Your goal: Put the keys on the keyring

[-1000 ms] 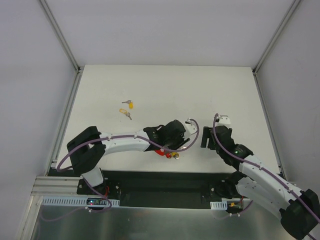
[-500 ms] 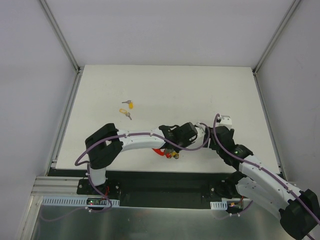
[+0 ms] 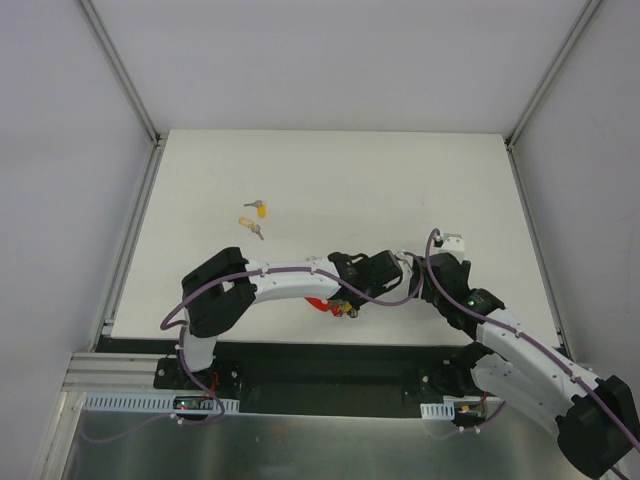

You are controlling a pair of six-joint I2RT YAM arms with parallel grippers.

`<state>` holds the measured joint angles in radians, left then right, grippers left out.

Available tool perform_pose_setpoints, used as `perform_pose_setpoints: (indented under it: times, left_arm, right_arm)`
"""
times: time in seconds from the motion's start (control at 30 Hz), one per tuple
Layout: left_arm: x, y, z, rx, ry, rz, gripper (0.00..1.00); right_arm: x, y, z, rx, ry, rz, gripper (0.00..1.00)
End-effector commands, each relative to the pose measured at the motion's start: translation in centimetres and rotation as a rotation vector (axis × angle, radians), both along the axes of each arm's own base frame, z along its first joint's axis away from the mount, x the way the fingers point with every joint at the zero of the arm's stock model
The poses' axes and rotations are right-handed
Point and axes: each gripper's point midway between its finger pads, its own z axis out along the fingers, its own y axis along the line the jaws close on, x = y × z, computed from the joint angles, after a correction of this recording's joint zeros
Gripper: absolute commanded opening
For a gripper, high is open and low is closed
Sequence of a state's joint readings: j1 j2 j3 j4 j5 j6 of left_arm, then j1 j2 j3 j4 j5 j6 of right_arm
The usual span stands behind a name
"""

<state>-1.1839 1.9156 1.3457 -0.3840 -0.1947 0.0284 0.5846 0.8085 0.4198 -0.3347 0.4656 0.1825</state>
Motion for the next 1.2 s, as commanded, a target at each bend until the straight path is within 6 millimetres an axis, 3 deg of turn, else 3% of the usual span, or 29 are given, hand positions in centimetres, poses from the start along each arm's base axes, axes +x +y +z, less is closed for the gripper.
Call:
perform_pose_setpoints:
  times: [0.0, 0.97, 1.17]
  left_arm:
    - [-0.5, -0.5, -0.5, 0.042, -0.01, -0.02, 0.23]
    - [0.0, 0.5, -2.5, 0.155, -0.033, -0.023, 0.21]
    - [0.3, 0.7, -2.8, 0.17, -0.044, -0.017, 0.17]
  right_arm:
    - [0.6, 1.2, 0.7, 0.044, -0.028, 0.026, 0.81]
    - [0.8, 1.8, 0.1, 0.052, -0.005, 0.06, 0.8]
    - [0.7, 1.8, 0.1, 0.055, -0.008, 0.059, 0.8]
